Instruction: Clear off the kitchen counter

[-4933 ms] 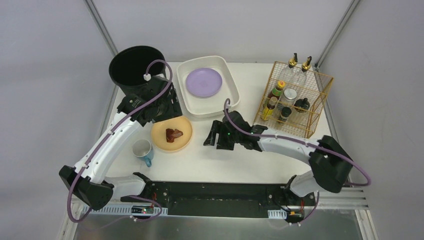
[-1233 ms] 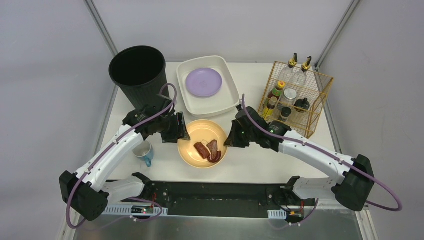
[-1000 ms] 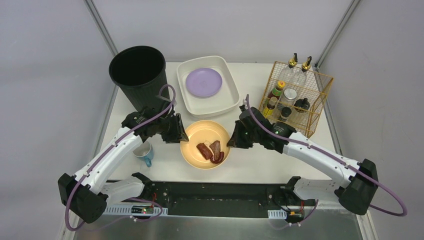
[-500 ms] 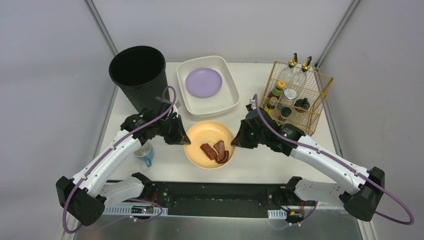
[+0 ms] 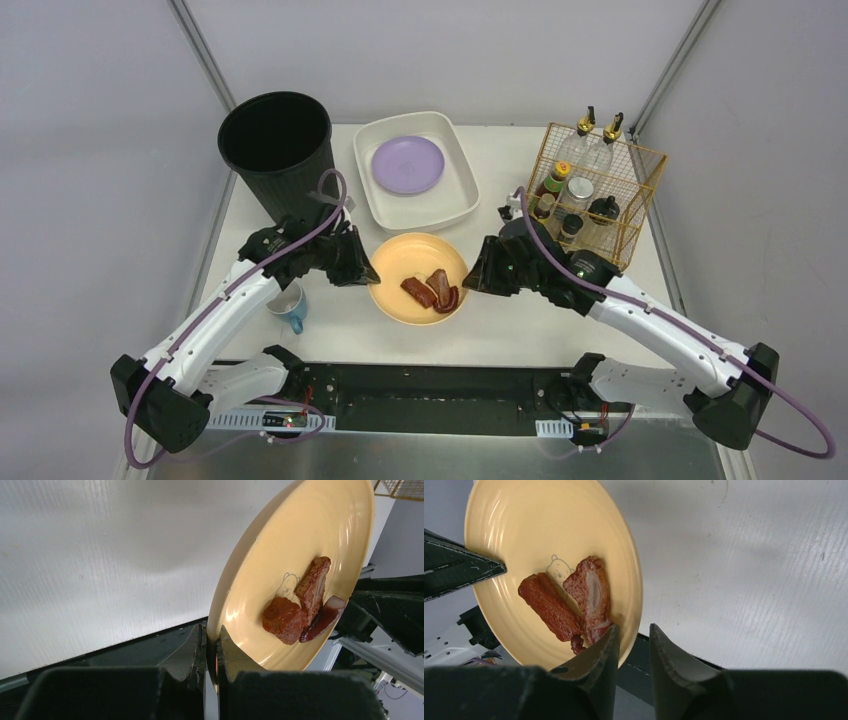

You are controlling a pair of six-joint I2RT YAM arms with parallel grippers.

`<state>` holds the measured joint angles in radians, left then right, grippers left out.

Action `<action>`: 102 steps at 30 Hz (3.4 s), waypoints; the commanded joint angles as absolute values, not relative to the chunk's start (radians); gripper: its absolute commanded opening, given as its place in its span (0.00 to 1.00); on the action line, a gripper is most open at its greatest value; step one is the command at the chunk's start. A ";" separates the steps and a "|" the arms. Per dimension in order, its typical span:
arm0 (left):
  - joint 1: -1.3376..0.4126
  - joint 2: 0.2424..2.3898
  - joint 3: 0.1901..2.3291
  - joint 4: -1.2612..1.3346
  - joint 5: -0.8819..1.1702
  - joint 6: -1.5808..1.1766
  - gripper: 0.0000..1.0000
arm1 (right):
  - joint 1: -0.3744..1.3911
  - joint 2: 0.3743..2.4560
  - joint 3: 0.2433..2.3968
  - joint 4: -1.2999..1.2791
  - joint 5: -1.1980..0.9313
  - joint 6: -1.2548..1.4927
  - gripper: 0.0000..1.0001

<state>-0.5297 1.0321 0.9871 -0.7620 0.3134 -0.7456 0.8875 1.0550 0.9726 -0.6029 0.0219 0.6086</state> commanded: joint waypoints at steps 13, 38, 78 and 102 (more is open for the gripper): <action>-0.447 1.096 1.225 -0.710 0.321 -0.792 0.00 | 0.749 0.919 0.951 -0.623 0.031 0.573 0.54; -0.245 1.305 1.526 -0.767 0.397 -0.705 0.00 | 0.695 0.780 0.903 -0.639 0.088 0.568 0.61; 0.212 1.553 2.200 -0.976 -0.167 -0.398 0.00 | 0.694 0.792 0.818 -0.580 -0.025 0.549 0.63; -0.044 1.630 2.196 -0.853 -0.845 0.000 0.00 | 0.694 0.736 0.767 -0.572 -0.064 0.567 0.64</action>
